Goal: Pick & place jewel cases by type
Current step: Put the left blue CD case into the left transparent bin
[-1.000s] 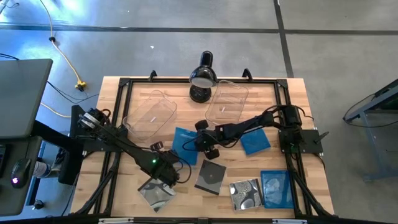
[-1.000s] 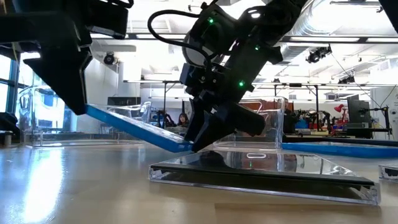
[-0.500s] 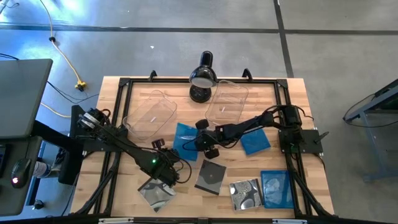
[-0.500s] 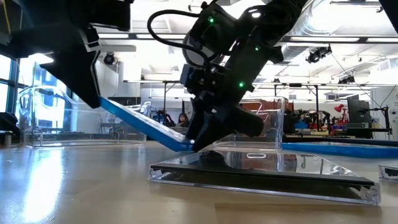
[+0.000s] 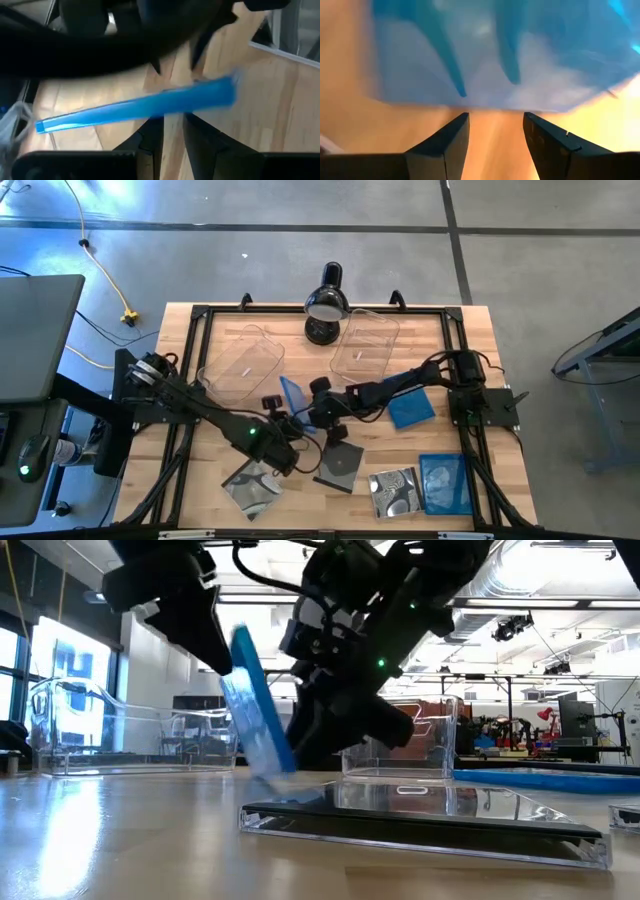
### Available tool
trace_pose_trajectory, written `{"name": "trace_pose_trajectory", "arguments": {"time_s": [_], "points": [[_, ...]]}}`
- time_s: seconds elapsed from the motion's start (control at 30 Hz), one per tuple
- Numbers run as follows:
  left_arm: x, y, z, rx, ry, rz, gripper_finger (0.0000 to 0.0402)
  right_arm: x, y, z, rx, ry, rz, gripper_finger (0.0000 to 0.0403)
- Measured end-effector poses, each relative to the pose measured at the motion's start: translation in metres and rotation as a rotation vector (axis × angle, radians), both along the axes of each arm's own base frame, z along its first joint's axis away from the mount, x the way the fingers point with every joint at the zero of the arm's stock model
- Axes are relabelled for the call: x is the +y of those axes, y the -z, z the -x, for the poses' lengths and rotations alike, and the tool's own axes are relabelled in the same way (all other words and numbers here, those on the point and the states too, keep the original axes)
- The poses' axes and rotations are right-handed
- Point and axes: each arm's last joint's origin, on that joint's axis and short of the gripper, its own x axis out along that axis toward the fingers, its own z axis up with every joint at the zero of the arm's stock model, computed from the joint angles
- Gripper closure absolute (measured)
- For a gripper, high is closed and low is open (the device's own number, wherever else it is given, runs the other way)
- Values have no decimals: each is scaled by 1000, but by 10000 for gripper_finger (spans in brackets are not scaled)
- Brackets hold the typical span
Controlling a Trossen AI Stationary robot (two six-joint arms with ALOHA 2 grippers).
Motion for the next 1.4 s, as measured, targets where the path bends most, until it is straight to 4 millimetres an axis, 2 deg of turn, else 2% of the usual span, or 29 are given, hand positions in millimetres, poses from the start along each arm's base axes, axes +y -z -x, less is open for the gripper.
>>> {"name": "trace_pose_trajectory", "arguments": {"time_s": [0.17, 0.43, 0.57, 1.4], "points": [[8, 3, -9, 53, 61, -14, 313, 2, -4, -5, -61, -57, -60, 220], [11, 3, -10, 75, 88, -55, 235, 0, -2, -3, -46, -13, -1, 220], [12, 3, -10, 86, 102, -70, 214, -2, -2, -3, -53, 15, 30, 220], [7, 1, -1, 138, 164, -265, 211, -3, -8, -9, -130, -7, 65, 220]]}}
